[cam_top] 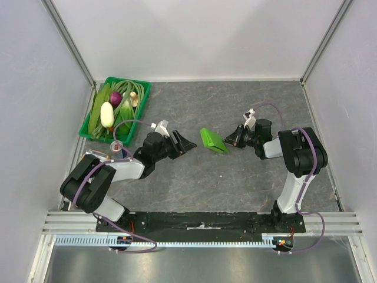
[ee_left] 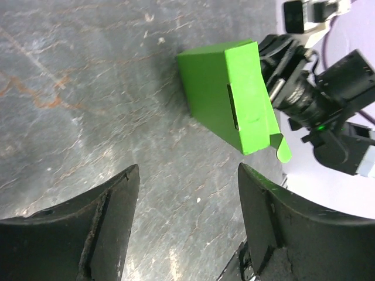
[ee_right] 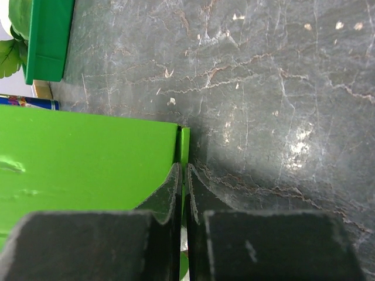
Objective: Fold the paper box
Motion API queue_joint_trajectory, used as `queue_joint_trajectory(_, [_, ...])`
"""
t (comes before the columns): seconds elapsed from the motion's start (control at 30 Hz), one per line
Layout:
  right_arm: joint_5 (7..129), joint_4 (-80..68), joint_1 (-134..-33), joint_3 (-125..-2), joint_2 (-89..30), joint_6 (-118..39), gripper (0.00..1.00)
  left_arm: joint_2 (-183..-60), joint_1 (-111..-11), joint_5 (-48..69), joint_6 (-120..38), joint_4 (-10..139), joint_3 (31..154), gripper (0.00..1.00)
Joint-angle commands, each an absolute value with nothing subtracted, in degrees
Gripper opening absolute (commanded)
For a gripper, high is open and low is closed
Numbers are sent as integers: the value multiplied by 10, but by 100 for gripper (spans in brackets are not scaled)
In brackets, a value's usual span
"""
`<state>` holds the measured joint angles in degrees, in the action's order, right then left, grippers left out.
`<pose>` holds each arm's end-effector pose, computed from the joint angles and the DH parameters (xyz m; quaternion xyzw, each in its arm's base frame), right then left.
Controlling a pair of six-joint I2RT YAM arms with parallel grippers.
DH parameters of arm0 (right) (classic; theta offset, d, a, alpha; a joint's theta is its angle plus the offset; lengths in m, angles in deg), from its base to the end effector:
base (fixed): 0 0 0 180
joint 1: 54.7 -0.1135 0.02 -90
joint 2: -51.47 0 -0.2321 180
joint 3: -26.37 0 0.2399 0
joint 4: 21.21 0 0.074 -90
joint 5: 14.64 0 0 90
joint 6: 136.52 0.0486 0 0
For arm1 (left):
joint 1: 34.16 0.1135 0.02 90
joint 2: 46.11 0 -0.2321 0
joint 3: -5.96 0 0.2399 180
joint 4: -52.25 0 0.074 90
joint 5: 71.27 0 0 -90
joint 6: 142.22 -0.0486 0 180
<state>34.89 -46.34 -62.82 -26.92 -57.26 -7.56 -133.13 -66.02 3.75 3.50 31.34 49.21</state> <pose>0.3187 0.0773 0.0797 0.0505 0.8303 0.4615 0.3083 0.2419 -0.1651 0.1323 -0.1002 0.8232 -0.4578 0.3206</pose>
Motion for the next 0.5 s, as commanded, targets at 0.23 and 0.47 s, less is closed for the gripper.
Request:
queue_joint_trajectory(0.23, [355,-454,-633,-258,-580,-85,1,-1351,-661,17,71,250,561,83])
queue_joint_trajectory(0.47, [355,-455,-634,-261,-580,-85,1,-1396,-673,14,20,356,675,86])
